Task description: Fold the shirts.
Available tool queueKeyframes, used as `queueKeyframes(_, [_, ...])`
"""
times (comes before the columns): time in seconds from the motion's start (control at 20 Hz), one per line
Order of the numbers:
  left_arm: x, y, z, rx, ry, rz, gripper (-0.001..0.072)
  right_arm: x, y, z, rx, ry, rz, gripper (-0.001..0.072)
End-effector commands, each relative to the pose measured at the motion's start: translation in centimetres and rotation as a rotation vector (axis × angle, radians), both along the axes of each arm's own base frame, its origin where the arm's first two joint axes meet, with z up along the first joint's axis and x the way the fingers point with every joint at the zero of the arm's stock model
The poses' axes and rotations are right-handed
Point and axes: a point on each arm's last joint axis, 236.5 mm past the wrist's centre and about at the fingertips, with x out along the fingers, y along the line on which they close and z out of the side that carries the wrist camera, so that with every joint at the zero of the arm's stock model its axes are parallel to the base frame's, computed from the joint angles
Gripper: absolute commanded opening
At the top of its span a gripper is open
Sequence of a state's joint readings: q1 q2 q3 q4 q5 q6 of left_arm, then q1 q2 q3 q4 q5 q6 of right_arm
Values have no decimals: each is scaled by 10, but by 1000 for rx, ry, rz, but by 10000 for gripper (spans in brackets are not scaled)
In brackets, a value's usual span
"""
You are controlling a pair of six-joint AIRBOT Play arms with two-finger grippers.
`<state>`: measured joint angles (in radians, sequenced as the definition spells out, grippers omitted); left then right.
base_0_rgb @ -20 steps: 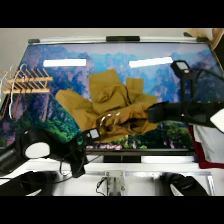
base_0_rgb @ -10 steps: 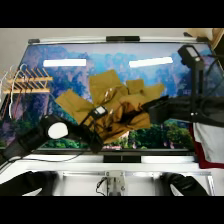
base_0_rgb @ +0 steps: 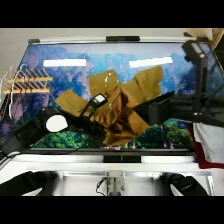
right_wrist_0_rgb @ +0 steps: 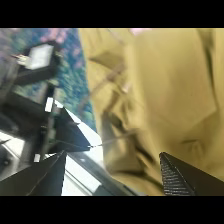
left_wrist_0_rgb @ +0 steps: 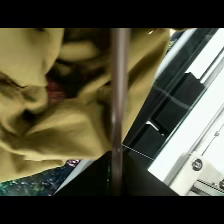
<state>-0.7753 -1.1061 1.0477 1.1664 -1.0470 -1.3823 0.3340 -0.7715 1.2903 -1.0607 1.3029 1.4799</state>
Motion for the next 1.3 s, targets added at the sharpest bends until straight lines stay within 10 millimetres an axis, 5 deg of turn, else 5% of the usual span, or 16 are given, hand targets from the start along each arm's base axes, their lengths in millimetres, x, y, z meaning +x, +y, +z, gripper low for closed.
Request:
queueKeyframes(0.0, [9,8,-2,35,-37,-5,38,9,-38,37,-80,-133,-134,680])
queueKeyframes(0.15, [11,12,-3,52,-52,-10,38,43,-133,75,-217,-269,-518,632])
queueKeyframes(0.25, [11,12,-3,54,-66,-31,38,61,-188,51,-319,-180,-690,632])
queueKeyframes(0.35, [10,12,-3,61,-80,-59,38,84,-212,9,-335,-17,-688,632])
queueKeyframes(0.4, [7,15,-5,74,-86,-88,38,97,-212,-13,-278,77,-650,630])
queueKeyframes(0.5, [4,30,-13,151,-83,-115,38,112,-194,-50,-246,169,-414,504])
queueKeyframes(0.7, [3,67,-28,326,-97,-183,38,90,-169,-111,-533,48,384,506])
queueKeyframes(0.8, [6,75,-30,360,-111,-196,38,90,-164,-121,-632,-60,614,506])
queueKeyframes(0.95, [14,77,-29,375,-147,-190,38,117,-168,-124,-801,-188,674,506])
queueKeyframes(1.25, [32,61,-22,313,-230,-164,38,148,-120,-123,-804,-375,756,506])
